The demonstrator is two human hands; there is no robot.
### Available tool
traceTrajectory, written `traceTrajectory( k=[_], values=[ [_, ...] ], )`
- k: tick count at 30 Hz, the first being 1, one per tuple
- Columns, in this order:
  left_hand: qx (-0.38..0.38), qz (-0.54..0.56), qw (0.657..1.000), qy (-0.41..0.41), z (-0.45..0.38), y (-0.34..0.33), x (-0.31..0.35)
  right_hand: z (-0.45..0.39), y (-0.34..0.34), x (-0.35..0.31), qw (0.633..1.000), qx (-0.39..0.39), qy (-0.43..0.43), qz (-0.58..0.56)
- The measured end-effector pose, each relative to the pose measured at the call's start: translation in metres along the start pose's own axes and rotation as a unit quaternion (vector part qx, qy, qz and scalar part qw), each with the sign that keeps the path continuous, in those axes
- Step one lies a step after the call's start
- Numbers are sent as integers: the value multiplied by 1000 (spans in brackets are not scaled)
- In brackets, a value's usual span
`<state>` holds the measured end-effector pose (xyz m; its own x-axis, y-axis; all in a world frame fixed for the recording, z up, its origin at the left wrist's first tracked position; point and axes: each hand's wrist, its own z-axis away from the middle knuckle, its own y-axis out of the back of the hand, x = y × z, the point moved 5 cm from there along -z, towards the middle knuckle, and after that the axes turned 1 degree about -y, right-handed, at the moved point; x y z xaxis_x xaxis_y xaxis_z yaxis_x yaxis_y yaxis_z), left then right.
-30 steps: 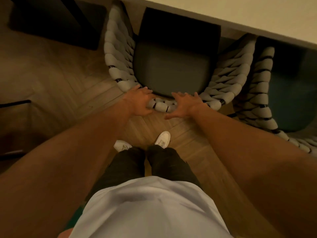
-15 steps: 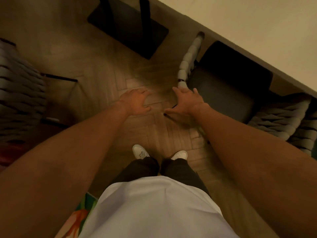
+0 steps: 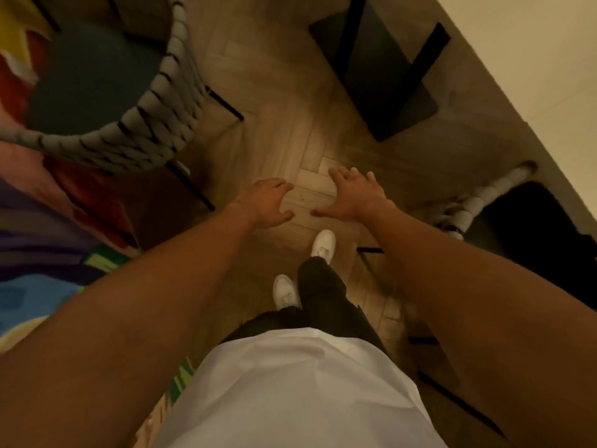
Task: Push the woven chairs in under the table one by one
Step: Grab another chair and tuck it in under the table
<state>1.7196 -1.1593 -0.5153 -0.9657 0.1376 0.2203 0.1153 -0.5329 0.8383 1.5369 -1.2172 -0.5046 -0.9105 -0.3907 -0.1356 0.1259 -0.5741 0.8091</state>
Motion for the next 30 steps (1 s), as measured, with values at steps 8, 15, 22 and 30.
traceTrajectory(
  k=[8, 15, 22, 30],
  values=[
    [30, 81, 985, 148, 6, 36, -94, -103, 57, -73, 991, -17, 116, 67],
    [69, 163, 950, 256, 17, 44, -167, -170, 101, -138, 967, -30, 215, 134],
    [118, 201, 921, 313, 16, 57, -222, -231, 123, -206, 948, -36, 266, 171],
    [171, 203, 910, 319, -18, 76, -301, -297, 150, -267, 941, -35, 281, 186]
  ],
)
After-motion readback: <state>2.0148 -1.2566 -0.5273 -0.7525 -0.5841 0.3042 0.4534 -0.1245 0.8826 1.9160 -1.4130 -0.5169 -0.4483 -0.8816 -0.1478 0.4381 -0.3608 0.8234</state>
